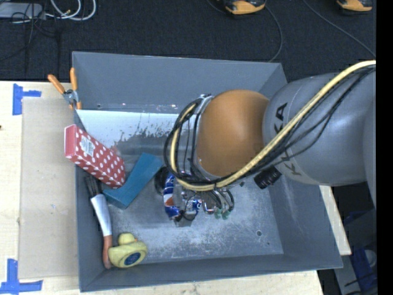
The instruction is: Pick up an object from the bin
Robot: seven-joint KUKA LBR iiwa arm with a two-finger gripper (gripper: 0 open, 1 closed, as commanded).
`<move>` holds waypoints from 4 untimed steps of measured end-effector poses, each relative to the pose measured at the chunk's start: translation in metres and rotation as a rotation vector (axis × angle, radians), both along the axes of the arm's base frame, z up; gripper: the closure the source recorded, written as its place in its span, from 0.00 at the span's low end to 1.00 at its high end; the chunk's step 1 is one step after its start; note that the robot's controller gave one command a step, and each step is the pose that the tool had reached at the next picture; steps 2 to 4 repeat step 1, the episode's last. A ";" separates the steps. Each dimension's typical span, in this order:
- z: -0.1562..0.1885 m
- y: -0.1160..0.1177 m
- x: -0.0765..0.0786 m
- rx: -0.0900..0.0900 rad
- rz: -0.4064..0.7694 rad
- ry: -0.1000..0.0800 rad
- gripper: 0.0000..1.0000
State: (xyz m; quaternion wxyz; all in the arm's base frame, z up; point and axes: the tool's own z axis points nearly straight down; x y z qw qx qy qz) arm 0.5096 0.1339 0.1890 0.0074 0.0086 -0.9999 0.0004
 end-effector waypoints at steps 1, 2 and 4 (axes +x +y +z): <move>0.038 0.002 -0.010 -0.001 0.015 0.002 1.00; 0.038 0.002 -0.010 -0.001 0.015 0.002 1.00; 0.038 0.002 -0.010 -0.001 0.015 0.002 1.00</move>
Offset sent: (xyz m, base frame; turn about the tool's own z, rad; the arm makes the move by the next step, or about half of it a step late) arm -0.0050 0.0110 0.0707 -0.0630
